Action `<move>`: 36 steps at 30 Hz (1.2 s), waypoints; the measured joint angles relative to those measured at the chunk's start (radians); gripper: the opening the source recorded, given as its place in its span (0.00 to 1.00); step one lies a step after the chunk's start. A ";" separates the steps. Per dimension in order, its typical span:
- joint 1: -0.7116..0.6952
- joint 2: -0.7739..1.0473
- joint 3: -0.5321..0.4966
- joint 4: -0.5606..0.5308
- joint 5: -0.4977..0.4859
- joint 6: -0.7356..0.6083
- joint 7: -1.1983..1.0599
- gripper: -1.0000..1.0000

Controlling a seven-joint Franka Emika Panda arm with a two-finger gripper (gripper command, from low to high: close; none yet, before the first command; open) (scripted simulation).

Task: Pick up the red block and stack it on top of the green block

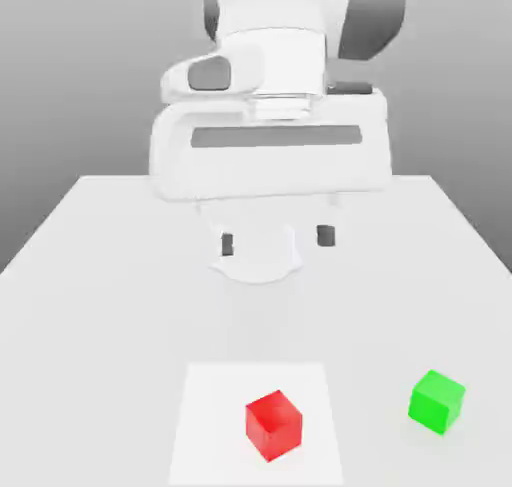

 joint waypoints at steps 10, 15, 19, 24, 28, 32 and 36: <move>0.003 0.363 0.016 -0.080 0.027 0.200 -0.180 0.50; -0.012 0.469 0.035 -0.066 0.044 0.288 -0.194 0.00; -0.017 0.485 0.040 -0.063 0.043 0.301 -0.193 0.00; -0.012 0.356 0.030 -0.083 0.017 0.192 -0.175 0.00; 0.053 0.270 0.100 -0.080 -0.005 0.102 -0.228 0.00; 0.212 0.232 0.223 -0.058 -0.025 0.042 -0.336 0.00; 0.264 0.315 0.242 -0.040 -0.072 0.105 -0.361 0.00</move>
